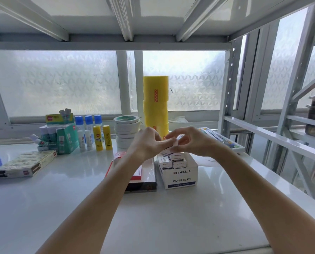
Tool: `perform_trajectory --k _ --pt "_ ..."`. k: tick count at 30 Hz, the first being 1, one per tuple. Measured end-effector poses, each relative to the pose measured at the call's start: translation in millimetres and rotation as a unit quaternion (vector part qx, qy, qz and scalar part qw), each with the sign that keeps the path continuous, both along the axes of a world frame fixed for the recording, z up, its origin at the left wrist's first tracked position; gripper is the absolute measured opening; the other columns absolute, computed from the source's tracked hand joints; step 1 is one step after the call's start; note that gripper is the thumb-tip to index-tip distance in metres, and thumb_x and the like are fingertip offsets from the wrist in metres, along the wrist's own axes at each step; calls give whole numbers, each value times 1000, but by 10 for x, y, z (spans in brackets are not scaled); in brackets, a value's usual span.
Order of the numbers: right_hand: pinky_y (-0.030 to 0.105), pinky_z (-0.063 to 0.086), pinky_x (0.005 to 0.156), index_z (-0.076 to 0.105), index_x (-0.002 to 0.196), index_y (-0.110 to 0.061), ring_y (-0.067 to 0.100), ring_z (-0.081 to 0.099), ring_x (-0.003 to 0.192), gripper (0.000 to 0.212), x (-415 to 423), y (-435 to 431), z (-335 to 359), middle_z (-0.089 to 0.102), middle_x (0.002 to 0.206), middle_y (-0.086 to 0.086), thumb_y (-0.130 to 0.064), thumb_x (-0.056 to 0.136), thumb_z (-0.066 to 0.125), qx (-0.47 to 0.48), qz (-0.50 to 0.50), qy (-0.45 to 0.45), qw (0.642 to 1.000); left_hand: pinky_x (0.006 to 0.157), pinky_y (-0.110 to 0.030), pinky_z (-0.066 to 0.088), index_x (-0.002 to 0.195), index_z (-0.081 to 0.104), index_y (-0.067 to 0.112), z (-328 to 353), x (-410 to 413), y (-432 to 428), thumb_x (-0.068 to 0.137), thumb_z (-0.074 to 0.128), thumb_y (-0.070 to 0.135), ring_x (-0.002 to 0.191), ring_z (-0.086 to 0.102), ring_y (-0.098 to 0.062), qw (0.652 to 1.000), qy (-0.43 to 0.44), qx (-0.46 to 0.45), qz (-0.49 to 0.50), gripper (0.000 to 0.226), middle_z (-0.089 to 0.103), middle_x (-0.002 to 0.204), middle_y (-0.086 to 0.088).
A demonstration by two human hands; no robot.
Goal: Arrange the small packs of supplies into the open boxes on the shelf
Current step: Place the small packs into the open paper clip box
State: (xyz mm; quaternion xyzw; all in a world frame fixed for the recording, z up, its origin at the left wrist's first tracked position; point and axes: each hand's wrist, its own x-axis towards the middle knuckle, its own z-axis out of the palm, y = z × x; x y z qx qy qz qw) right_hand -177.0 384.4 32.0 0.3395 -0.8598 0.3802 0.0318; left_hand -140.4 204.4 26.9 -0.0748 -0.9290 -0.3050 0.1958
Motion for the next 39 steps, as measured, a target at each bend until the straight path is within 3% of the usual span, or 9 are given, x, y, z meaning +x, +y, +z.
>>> perform_trajectory --k 4,8,12,19,23,26,31,35,39 --pt "35 51 99 61 121 -7 23 65 110 49 -43 218 113 68 118 11 -12 75 76 -70 45 -106 991 83 -35 59 107 73 9 128 23 -98 69 81 49 90 71 -18 991 -90 14 -97 55 74 100 -4" --pt "28 56 91 55 118 6 23 67 102 53 -48 268 138 70 107 14 -13 72 70 -140 102 -222 960 81 -23 60 131 55 11 141 69 -73 70 86 18 95 70 -18 978 -106 13 -181 69 65 115 -3" --pt "24 56 89 53 124 10 25 65 100 48 -55 181 70 66 113 22 -8 82 64 -139 102 -237 956 77 -23 57 139 51 19 82 56 -57 72 84 22 92 71 -20 981 -72 -12 -179 74 64 116 -7" --pt "19 51 83 59 118 -2 20 62 104 32 -85 113 22 65 119 16 -6 87 64 -11 -28 -33 999 70 -27 54 117 65 13 126 66 -136 64 89 31 79 67 -19 988 -79 -38 -130 61 69 100 -6" --pt "29 48 92 61 120 -12 19 57 112 47 -94 84 -68 64 120 5 -19 76 76 86 -27 5 996 76 -31 56 110 60 9 146 94 -144 59 91 30 90 64 -21 991 -68 -41 -111 63 67 98 -4" --pt "34 43 95 60 120 -22 15 52 113 58 -98 34 -122 62 122 -1 -35 68 81 143 -56 39 987 74 -21 53 107 60 10 181 103 -159 58 92 29 87 63 -15 990 -70 -45 -110 61 67 96 -1" --pt "37 44 96 60 117 -23 16 53 111 55 -115 9 -125 61 121 1 -28 67 81 153 -50 50 986 72 -18 49 109 63 9 149 81 -154 58 92 28 85 62 -14 990 -72 -46 -109 62 67 94 0" --pt "37 49 91 57 120 -20 19 55 106 58 -114 21 -89 59 115 0 -23 67 79 173 -49 40 983 80 -29 54 111 65 10 137 47 -169 57 92 28 90 64 -19 994 -45 -41 -86 63 70 99 -4" --pt "31 44 78 54 122 -26 18 50 93 63 -99 -49 -112 49 106 -2 -44 67 78 181 -73 68 978 79 -29 55 110 66 12 137 34 -163 57 92 34 89 66 -18 996 -20 -45 -76 63 70 99 -4"
